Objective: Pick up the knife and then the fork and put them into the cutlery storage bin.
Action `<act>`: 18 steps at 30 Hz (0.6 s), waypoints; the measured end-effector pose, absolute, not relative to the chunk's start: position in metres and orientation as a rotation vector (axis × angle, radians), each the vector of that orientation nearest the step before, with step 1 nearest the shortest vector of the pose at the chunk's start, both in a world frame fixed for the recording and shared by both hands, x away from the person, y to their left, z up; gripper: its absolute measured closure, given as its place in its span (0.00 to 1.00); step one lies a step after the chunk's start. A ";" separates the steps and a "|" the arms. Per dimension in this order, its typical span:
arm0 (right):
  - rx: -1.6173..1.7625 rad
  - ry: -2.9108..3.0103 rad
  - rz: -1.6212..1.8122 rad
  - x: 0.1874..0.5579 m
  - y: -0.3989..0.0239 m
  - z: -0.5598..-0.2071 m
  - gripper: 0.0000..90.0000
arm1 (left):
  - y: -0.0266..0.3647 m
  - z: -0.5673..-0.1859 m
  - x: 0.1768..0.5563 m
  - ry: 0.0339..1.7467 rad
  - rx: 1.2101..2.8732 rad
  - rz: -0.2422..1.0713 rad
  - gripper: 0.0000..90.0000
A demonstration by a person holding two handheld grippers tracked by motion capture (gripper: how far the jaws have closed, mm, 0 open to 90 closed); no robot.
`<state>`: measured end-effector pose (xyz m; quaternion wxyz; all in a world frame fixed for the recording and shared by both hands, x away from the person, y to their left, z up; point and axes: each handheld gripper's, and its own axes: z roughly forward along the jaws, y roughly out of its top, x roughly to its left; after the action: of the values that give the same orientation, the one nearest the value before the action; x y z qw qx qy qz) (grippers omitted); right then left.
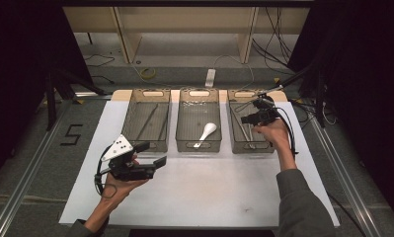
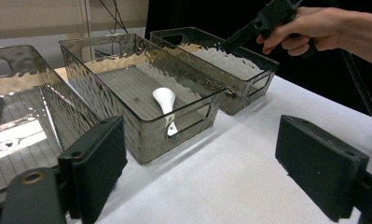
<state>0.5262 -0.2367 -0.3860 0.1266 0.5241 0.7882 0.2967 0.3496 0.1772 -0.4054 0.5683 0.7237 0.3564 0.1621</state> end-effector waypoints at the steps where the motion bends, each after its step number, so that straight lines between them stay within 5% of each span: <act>1: 1.495 2.300 0.886 0.522 -0.236 -0.383 0.63 | 0.177 -0.405 0.350 0.837 1.700 0.380 0.17; 18: 1.271 2.279 1.264 0.447 -0.217 -0.374 0.40 | 0.177 -0.409 0.354 0.843 1.713 0.327 0.17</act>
<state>0.4465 -0.2172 -0.3741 0.1206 0.4351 0.7804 0.4327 0.3535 0.1773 -0.4093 0.5665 0.7287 0.3586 0.1393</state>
